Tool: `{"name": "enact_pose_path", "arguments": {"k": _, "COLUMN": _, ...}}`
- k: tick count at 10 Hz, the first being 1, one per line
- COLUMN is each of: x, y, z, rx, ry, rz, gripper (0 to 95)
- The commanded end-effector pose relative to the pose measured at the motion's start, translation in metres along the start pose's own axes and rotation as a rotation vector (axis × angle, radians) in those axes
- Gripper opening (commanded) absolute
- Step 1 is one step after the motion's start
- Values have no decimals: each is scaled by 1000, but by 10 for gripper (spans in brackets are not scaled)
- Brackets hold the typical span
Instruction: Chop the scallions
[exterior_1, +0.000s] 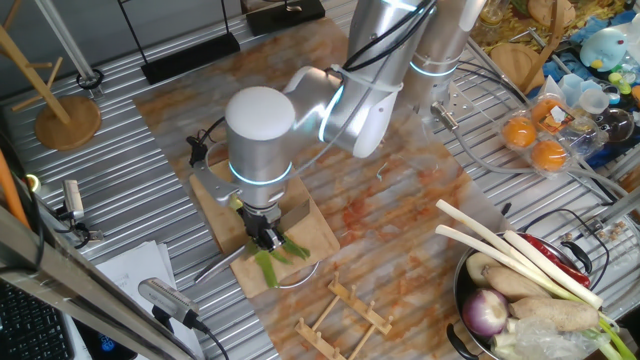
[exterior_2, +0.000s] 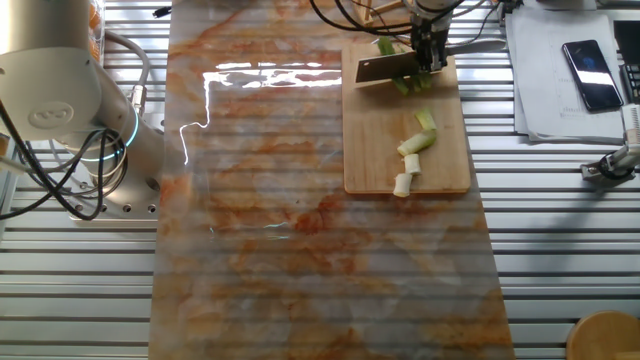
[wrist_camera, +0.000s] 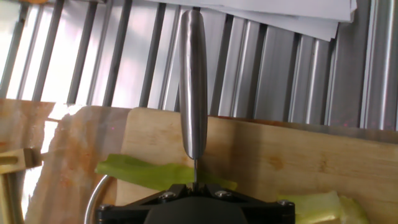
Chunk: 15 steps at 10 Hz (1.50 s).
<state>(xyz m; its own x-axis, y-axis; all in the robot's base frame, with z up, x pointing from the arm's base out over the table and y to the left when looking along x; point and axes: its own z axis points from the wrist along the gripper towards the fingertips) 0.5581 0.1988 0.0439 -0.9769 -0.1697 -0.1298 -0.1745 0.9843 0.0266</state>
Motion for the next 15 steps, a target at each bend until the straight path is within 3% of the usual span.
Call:
{"name": "enact_pose_path", "arguments": {"k": 1, "x": 12, "y": -3, "z": 30, "rx": -8, "ry": 0, "rz": -14, "gripper": 0}}
{"name": "enact_pose_path", "arguments": {"k": 5, "x": 19, "y": -2, "z": 35, "rx": -6, "ry": -12, "rz": -16, "gripper": 0}}
{"name": "enact_pose_path", "arguments": {"k": 6, "x": 15, "y": -2, "z": 34, "rx": -1, "ry": -19, "rz": -19, "gripper": 0}}
{"name": "enact_pose_path", "arguments": {"k": 8, "x": 0, "y": -4, "z": 27, "rx": -2, "ry": -7, "rz": -26, "gripper": 0}}
{"name": "enact_pose_path", "arguments": {"k": 10, "x": -4, "y": -3, "z": 29, "rx": -3, "ry": -9, "rz": -26, "gripper": 0}}
{"name": "enact_pose_path", "arguments": {"k": 12, "x": 4, "y": -5, "z": 34, "rx": 29, "ry": 8, "rz": -48, "gripper": 0}}
{"name": "enact_pose_path", "arguments": {"k": 15, "x": 9, "y": -6, "z": 35, "rx": 16, "ry": 5, "rz": -47, "gripper": 0}}
